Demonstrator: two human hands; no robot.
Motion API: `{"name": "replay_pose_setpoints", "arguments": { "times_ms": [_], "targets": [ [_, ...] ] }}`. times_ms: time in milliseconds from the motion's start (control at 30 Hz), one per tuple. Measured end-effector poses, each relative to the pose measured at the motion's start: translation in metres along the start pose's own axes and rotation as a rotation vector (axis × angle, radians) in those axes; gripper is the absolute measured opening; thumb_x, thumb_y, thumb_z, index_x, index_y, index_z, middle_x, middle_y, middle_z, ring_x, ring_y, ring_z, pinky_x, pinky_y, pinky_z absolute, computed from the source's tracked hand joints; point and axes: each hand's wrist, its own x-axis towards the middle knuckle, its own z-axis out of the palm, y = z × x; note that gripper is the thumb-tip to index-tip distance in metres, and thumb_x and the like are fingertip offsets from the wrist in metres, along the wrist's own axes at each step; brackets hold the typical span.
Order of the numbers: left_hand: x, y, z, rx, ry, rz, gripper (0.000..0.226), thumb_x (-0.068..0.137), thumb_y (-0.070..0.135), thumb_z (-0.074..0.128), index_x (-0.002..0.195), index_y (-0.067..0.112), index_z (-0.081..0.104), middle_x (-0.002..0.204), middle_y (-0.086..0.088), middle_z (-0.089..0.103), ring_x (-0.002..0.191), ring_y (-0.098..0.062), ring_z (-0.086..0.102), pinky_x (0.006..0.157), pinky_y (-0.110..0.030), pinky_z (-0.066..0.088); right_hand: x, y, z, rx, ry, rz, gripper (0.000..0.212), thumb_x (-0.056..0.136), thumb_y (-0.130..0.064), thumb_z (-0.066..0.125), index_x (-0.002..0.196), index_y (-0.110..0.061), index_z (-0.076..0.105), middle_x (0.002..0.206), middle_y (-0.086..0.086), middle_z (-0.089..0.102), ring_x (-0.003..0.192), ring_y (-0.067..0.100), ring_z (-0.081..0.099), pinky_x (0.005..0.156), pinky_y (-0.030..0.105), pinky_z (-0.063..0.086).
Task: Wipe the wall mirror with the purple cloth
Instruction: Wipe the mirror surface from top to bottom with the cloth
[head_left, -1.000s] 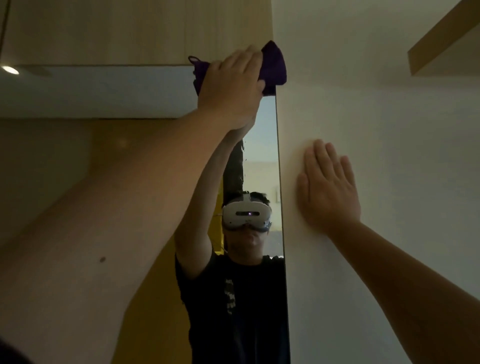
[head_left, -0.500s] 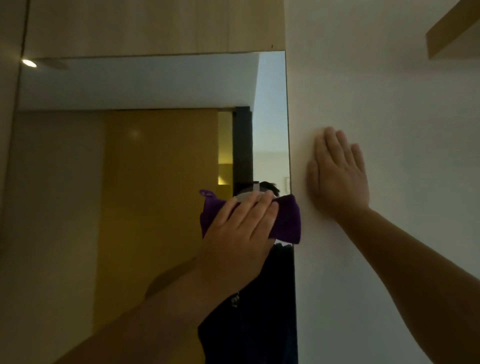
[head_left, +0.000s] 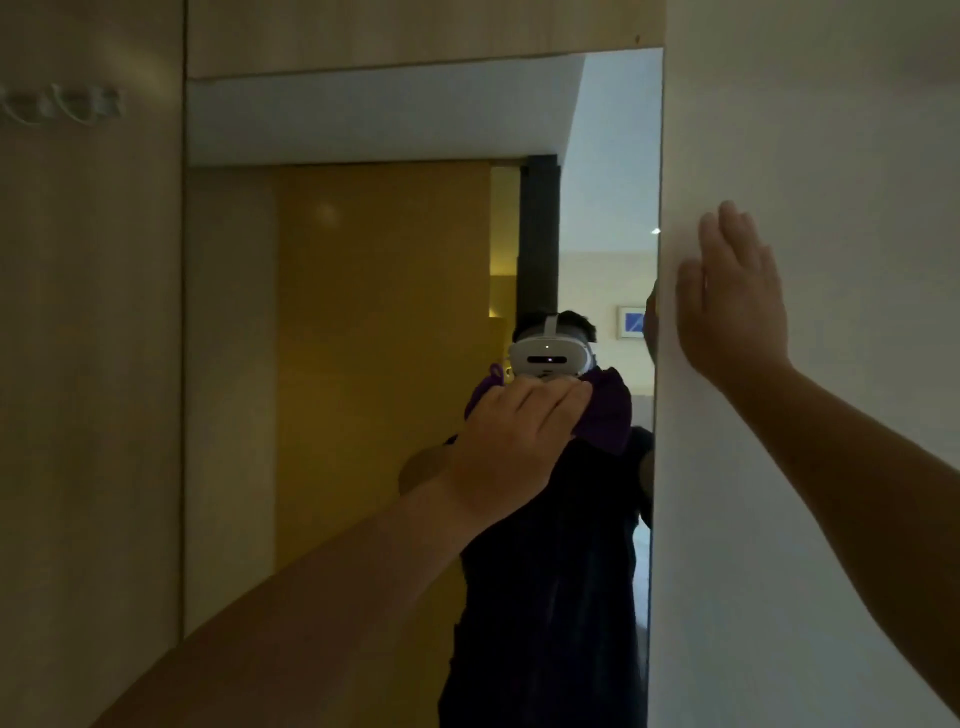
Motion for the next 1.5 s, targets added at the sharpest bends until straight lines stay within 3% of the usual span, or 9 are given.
{"name": "replay_pose_setpoints", "arguments": {
  "times_ms": [167,367,567,767,867,967,1167,1400,1500],
  "targets": [
    [-0.061,-0.048,-0.055,-0.006,0.000,-0.051,0.043,0.093,0.012,0.070,0.132,0.004,0.055,0.122,-0.012,0.066,0.102,-0.029,0.065,0.081,-0.041,0.053,-0.054,-0.066,0.025,-0.006,-0.052,-0.141,0.037,0.104,-0.024,0.043,0.136,-0.006,0.048,0.156,0.016,0.035,0.148,0.031,0.026,0.118,0.054,0.028],
    [-0.145,-0.127,-0.117,0.041,-0.068,-0.098,0.034,0.103,0.018,0.049,0.133,0.003,0.052,0.124,-0.014,0.065,0.108,-0.028,0.061,0.090,-0.039,0.050,-0.140,-0.160,0.082,-0.033,-0.209,-0.315,0.056,0.105,-0.036,0.025,0.154,-0.008,0.034,0.165,0.013,0.020,0.154,0.024,0.000,0.124,0.040,-0.007],
    [-0.194,-0.200,-0.144,0.104,-0.056,-0.112,0.038,0.097,0.015,0.056,0.133,0.003,0.050,0.123,-0.015,0.064,0.107,-0.028,0.058,0.090,-0.039,0.048,-0.168,-0.193,0.141,-0.289,-0.240,-0.255,0.066,0.102,-0.045,0.029,0.156,-0.007,0.025,0.166,0.014,0.013,0.154,0.027,-0.008,0.124,0.053,-0.002],
    [-0.173,-0.251,-0.128,0.143,0.021,-0.080,0.034,0.101,0.015,0.055,0.131,0.001,0.055,0.123,-0.015,0.065,0.106,-0.028,0.058,0.088,-0.040,0.048,-0.171,-0.188,0.156,-0.346,-0.110,-0.274,0.068,0.099,-0.047,0.038,0.151,-0.003,0.034,0.161,0.020,0.026,0.153,0.034,0.010,0.122,0.057,0.008],
    [-0.139,-0.267,-0.117,0.136,0.040,-0.064,0.035,0.106,0.023,0.047,0.130,0.000,0.058,0.127,-0.015,0.064,0.107,-0.031,0.061,0.087,-0.045,0.050,-0.171,-0.186,0.159,-0.359,-0.063,-0.291,0.067,0.099,-0.047,0.038,0.149,-0.002,0.038,0.161,0.020,0.027,0.152,0.035,0.012,0.123,0.056,0.006],
    [-0.106,-0.282,-0.107,0.154,0.002,-0.071,0.040,0.101,0.023,0.053,0.136,0.003,0.054,0.135,-0.012,0.059,0.114,-0.032,0.059,0.091,-0.048,0.048,-0.171,-0.184,0.160,-0.372,-0.054,-0.304,0.067,0.099,-0.047,0.040,0.151,-0.003,0.035,0.162,0.020,0.025,0.153,0.035,0.011,0.123,0.056,0.005],
    [-0.116,-0.276,-0.095,0.153,-0.148,-0.137,0.055,0.103,0.036,0.043,0.150,0.008,0.037,0.159,-0.009,0.034,0.146,-0.027,0.032,0.118,-0.047,0.025,-0.171,-0.181,0.163,-0.364,-0.017,-0.322,0.067,0.101,-0.047,0.038,0.151,-0.002,0.035,0.162,0.021,0.024,0.153,0.036,0.012,0.122,0.059,0.009],
    [-0.251,-0.209,-0.099,0.107,-0.206,-0.050,0.057,0.100,0.036,0.050,0.148,0.007,0.037,0.159,-0.011,0.029,0.148,-0.028,0.029,0.118,-0.050,0.026,-0.171,-0.182,0.161,-0.352,-0.070,-0.294,0.069,0.101,-0.047,0.035,0.152,-0.001,0.033,0.163,0.020,0.021,0.154,0.035,0.008,0.123,0.057,0.006],
    [-0.315,-0.177,-0.097,0.092,-0.259,-0.058,0.067,0.094,0.035,0.063,0.149,0.009,0.034,0.158,-0.012,0.035,0.147,-0.029,0.030,0.118,-0.050,0.026,-0.172,-0.184,0.160,-0.351,-0.077,-0.289,0.070,0.100,-0.047,0.034,0.153,-0.001,0.032,0.163,0.020,0.020,0.154,0.035,0.007,0.123,0.057,0.005]
  ]
}}
